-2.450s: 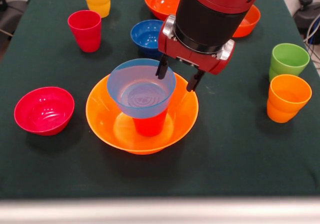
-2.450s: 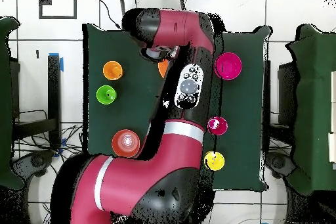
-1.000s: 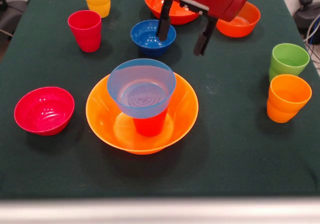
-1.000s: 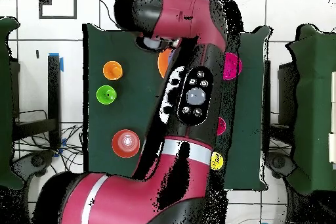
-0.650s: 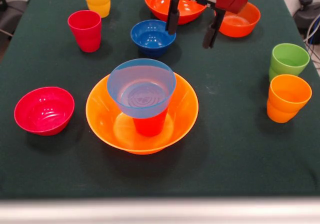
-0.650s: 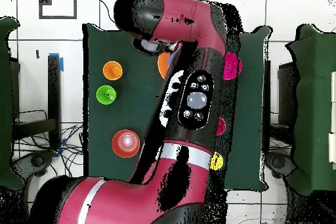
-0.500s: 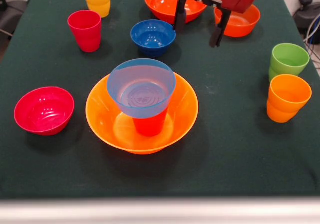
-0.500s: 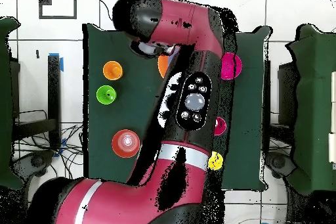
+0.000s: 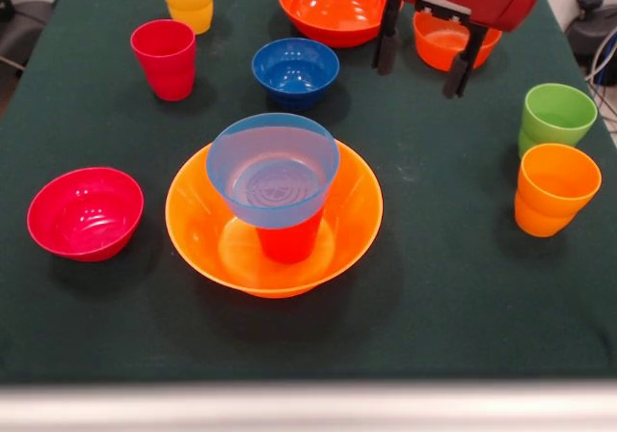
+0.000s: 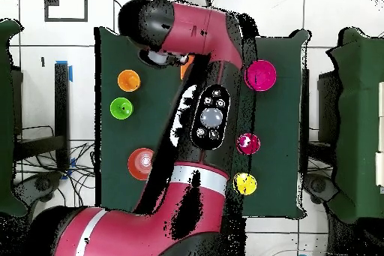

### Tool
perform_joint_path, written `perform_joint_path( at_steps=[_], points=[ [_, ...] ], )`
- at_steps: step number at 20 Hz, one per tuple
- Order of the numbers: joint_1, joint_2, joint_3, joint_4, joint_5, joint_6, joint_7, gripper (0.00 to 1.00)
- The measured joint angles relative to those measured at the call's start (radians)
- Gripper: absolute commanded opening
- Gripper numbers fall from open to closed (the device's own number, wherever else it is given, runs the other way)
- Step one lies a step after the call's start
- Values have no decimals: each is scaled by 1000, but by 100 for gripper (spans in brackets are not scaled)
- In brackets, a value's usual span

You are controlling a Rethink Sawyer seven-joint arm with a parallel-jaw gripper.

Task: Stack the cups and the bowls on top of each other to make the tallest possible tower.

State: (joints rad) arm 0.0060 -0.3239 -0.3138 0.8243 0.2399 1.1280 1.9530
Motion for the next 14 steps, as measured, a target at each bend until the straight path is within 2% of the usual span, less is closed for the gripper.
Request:
perform_joint_path(
  at_steps=[14],
  points=[
    [4,0,0,1,1,-52,0,100]
  ],
)
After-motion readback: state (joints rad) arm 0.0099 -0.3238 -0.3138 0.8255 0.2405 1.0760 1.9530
